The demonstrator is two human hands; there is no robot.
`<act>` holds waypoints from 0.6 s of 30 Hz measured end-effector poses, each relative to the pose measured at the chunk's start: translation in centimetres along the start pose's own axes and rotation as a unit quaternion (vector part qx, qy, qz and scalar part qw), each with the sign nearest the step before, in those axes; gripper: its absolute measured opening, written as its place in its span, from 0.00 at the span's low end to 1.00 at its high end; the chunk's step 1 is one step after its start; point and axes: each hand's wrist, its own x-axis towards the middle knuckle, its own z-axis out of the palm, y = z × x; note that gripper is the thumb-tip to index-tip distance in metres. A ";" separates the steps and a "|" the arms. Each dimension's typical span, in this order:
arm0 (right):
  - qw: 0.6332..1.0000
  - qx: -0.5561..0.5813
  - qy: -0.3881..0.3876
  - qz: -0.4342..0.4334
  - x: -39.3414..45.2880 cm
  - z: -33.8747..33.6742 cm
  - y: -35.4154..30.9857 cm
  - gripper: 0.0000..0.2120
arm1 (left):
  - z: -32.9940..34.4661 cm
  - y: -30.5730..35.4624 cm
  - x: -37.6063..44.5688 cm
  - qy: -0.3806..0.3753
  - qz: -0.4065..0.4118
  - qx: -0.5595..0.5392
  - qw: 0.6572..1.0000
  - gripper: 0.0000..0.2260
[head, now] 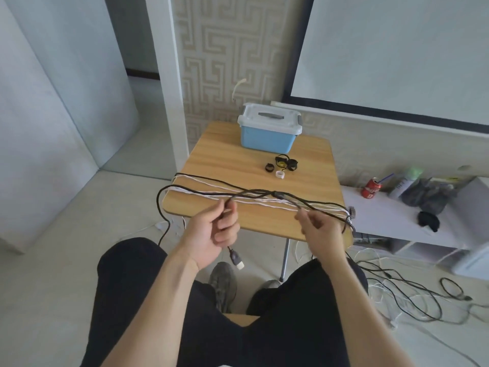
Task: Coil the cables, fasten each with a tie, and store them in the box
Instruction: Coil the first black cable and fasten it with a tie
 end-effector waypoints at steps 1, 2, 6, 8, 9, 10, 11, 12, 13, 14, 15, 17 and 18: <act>0.999 -0.027 -0.027 -0.006 -0.5 0.5 0.7 0.10 | 0.3 -0.3 0.2 0.019 0.012 -0.035 0.999 0.18; 0.998 -0.048 -0.051 -0.007 -1.0 0.9 1.3 0.10 | 0.6 -0.6 0.3 0.037 0.023 -0.051 0.998 0.19; 0.994 -0.080 -0.075 -0.010 -2.2 1.6 2.3 0.08 | 0.6 -1.1 0.4 0.089 0.037 -0.081 0.992 0.25; 0.996 -0.061 -0.057 -0.007 -2.3 1.3 2.2 0.05 | 0.2 -1.2 0.4 0.116 0.044 -0.120 0.985 0.26; 0.997 -0.056 -0.051 -0.007 -2.3 1.0 2.2 0.05 | 0.0 -1.1 0.4 0.127 0.052 -0.143 0.980 0.25; 0.997 -0.056 -0.051 -0.010 -2.3 0.7 2.2 0.05 | -0.1 -1.0 0.5 0.139 0.064 -0.166 0.974 0.24; 0.997 -0.053 -0.056 -0.016 -2.4 0.4 2.2 0.06 | -0.2 -0.9 0.7 0.151 0.076 -0.182 0.969 0.23; 0.997 -0.044 -0.062 -0.025 -2.6 0.2 2.2 0.09 | -0.1 -0.8 1.1 0.162 0.087 -0.192 0.964 0.21; 0.997 -0.034 -0.063 -0.038 -2.9 0.1 2.1 0.12 | 0.0 -0.7 1.4 0.173 0.096 -0.196 0.961 0.20; 0.997 -0.032 -0.056 -0.052 -3.1 0.0 1.8 0.13 | 0.2 -0.7 1.8 0.182 0.104 -0.191 0.959 0.20; 0.996 -0.038 -0.048 -0.067 -3.3 0.0 1.5 0.12 | 0.5 -0.7 2.1 0.188 0.112 -0.180 0.959 0.20; 0.993 -0.063 -0.050 -0.087 -3.5 0.0 0.7 0.09 | 1.2 -0.9 2.7 0.188 0.132 -0.159 0.960 0.19; 0.990 -0.081 -0.067 -0.089 -3.7 0.0 0.3 0.09 | 1.6 -1.0 3.0 0.183 0.142 -0.156 0.960 0.18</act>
